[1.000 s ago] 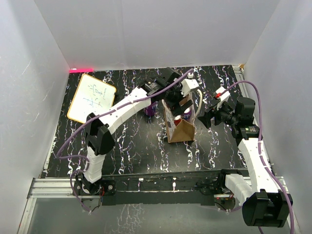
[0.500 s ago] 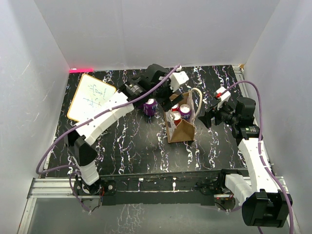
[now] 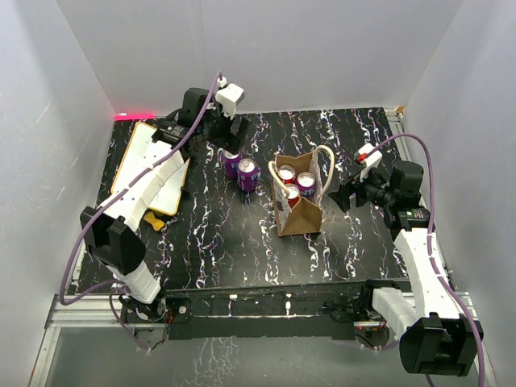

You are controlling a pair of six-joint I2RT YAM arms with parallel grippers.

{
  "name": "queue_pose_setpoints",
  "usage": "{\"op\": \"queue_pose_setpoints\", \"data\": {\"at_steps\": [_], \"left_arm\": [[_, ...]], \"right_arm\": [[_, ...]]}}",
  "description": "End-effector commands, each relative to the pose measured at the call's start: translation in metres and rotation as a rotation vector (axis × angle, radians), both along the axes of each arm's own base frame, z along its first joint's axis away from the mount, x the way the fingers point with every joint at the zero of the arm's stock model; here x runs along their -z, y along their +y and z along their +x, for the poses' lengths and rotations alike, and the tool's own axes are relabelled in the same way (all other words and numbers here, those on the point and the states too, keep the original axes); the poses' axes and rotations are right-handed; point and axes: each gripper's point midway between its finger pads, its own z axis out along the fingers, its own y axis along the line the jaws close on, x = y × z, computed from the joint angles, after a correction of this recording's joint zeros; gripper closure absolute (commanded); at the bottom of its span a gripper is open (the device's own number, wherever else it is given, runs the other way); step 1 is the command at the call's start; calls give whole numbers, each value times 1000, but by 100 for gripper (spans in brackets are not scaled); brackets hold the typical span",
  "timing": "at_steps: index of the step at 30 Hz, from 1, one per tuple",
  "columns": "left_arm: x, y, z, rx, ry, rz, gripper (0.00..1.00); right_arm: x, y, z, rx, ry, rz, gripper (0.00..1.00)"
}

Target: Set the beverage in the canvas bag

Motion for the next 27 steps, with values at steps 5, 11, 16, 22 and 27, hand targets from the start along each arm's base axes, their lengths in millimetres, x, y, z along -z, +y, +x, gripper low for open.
{"op": "queue_pose_setpoints", "data": {"at_steps": [5, 11, 16, 22, 27], "left_arm": [[51, 22, 38, -111, 137, -50, 4], [84, 19, 53, -123, 204, -32, 6], [103, 17, 57, -131, 241, -24, 8], [119, 12, 65, -138, 269, -35, 12], [130, 7, 70, -134, 292, -35, 14]], "right_arm": [[-14, -1, 5, -2, -72, 0, 19], [-13, -2, 5, 1, -70, -2, 19], [-13, -2, 6, 0, -68, -2, 19], [-12, -2, 6, 0, -64, -1, 19], [-13, -2, 6, 3, -68, -4, 19]]}}
